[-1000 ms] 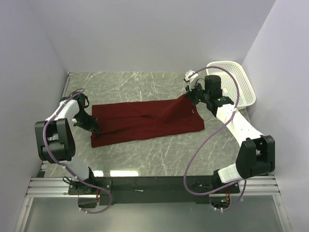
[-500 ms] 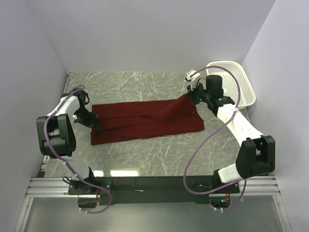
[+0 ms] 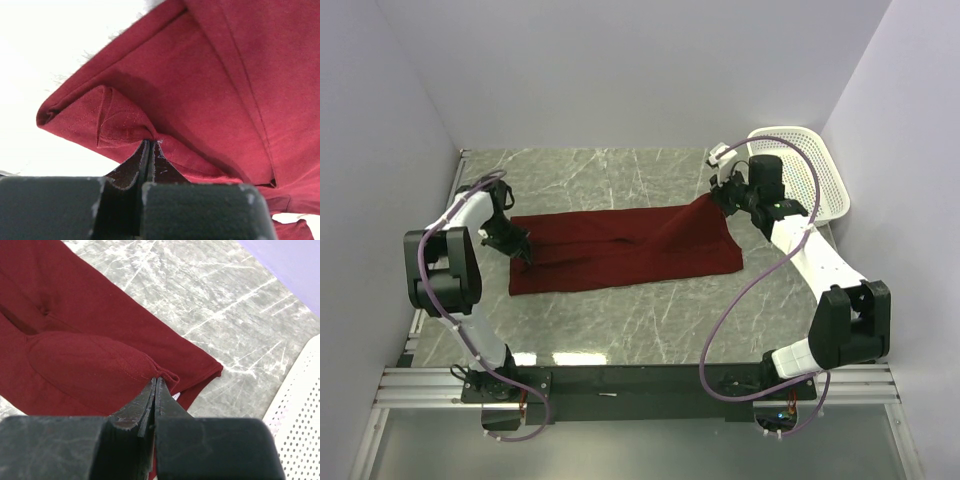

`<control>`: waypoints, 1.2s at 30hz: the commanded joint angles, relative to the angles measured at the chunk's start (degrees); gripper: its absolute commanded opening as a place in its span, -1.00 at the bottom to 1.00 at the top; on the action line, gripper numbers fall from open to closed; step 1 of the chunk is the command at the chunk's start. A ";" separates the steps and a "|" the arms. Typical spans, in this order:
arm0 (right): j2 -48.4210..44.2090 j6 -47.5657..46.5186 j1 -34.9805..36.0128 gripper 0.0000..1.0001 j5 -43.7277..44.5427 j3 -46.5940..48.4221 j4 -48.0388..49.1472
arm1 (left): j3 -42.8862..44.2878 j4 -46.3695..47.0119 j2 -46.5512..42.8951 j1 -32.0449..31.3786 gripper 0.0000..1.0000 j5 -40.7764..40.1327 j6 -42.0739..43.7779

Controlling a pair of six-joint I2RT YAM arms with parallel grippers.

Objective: Fold and stack the t-shirts
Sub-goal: Fold the tshirt

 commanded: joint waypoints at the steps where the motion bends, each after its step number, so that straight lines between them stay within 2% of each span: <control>1: -3.05 0.40 -0.66 -1.00 0.97 1.12 1.75 | 2.75 -0.78 0.40 -0.51 -0.99 -0.43 0.71; 36: 2.58 0.22 -0.75 -1.00 0.88 4.46 0.88 | 4.07 -2.88 -1.00 -0.69 -0.99 -2.98 -0.08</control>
